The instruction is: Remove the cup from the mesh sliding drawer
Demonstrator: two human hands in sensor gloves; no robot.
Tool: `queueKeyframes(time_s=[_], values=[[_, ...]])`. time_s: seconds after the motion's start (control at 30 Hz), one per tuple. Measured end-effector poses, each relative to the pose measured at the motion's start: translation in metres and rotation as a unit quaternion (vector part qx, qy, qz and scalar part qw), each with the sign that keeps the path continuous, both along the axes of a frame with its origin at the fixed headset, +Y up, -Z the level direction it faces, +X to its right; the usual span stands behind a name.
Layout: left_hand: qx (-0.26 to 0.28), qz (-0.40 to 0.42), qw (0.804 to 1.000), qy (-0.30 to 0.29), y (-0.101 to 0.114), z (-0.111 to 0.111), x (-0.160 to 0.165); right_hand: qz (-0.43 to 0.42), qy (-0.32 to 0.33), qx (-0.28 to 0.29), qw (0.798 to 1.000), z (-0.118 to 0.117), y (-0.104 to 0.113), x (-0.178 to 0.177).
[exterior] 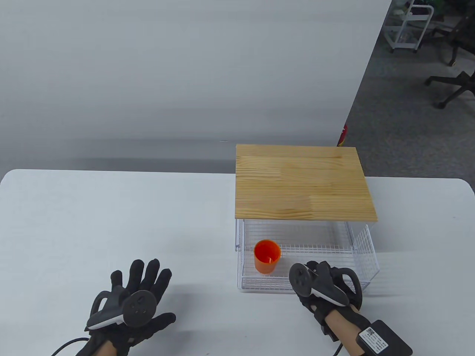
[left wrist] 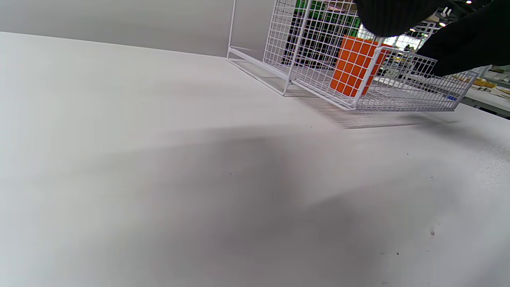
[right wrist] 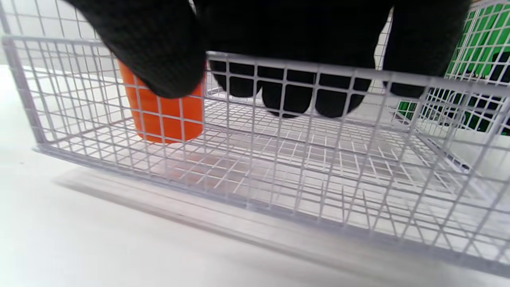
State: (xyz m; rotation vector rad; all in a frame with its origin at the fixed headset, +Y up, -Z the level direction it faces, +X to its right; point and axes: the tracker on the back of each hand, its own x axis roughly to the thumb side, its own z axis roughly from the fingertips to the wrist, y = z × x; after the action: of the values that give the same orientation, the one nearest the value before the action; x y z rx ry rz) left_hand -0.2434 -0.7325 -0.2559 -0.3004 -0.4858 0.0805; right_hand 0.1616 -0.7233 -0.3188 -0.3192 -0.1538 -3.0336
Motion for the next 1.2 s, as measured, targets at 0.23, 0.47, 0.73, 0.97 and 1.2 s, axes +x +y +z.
queueKeyframes(time_s=[0.23,0.47,0.73,0.97,1.2], values=[[-0.001,0.002,1.000,0.001,0.000,0.000,-0.001,-0.107,0.014,0.064,0.992,-0.003,0.031,0.007],[0.002,0.007,1.000,-0.001,0.001,0.001,-0.001,-0.193,0.027,0.054,0.979,-0.014,0.049,0.004],[0.009,0.014,1.000,-0.003,0.004,0.003,-0.001,-0.160,0.046,0.017,0.986,-0.029,0.050,-0.019],[0.007,0.015,1.000,0.000,0.004,0.003,-0.003,-0.096,0.040,-0.044,0.994,-0.045,0.038,-0.040],[0.010,0.018,1.000,0.002,0.005,0.003,-0.005,-0.097,0.045,-0.062,0.992,-0.056,0.029,-0.049]])
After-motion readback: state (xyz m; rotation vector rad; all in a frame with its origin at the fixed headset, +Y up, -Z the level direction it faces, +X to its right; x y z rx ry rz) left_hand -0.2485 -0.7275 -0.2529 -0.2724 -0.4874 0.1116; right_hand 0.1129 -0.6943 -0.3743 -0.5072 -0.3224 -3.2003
